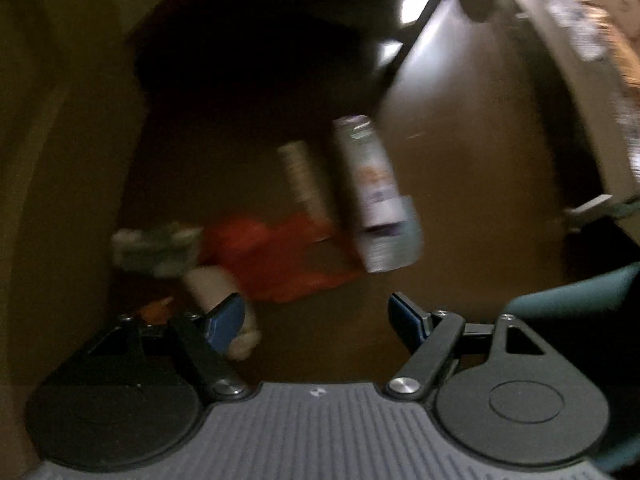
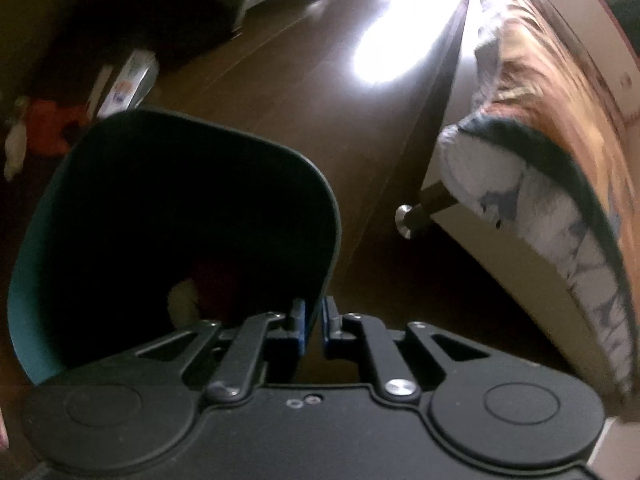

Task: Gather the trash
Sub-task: 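Move the left tool back down to the white cloth, then grasp the white cloth with the left tool and lift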

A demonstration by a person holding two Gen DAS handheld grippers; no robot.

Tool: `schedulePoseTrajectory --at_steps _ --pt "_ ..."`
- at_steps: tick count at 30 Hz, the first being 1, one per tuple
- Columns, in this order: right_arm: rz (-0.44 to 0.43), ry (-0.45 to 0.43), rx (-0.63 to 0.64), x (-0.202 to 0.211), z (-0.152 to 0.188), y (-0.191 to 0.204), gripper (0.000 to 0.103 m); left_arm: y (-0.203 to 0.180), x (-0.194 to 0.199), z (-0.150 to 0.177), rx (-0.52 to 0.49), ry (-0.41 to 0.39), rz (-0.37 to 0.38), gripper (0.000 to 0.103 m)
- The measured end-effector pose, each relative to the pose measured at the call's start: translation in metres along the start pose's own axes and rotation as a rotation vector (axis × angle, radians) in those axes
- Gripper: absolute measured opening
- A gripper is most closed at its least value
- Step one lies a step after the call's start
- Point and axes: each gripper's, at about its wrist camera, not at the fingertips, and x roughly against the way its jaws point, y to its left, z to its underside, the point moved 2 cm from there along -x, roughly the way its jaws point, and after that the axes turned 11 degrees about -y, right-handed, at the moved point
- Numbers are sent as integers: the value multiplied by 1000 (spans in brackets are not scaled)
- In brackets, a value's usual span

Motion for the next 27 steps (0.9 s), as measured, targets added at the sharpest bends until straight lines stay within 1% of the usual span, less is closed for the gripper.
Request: schedulePoseTrajectory --at_steps 1,6,10,11,15,19,22,24,26,27 --pt "4 9 39 0 -1 4 7 10 -8 4 17 15 -20 78" --pt "-6 43 153 1 -9 18 8 50 -43 24 142 80 -47 78" --pt "-5 65 201 3 -14 27 8 69 -79 34 237 116 -61 78" --pt "-4 70 206 3 -15 28 8 71 -88 37 247 125 -61 78" --pt "11 88 220 4 -17 36 7 77 -127 53 250 170 -97 78" --pt "24 108 226 4 -20 41 7 82 -151 69 247 211 -117 78" --pt "29 117 229 5 -22 44 7 84 -161 75 225 219 -136 78" --pt "29 118 227 6 -23 45 7 84 -166 79 214 222 -129 78" --pt "31 119 225 6 -23 45 7 83 -167 81 204 221 -129 77" --pt "32 120 224 6 -23 46 7 83 -169 82 199 219 -133 74"
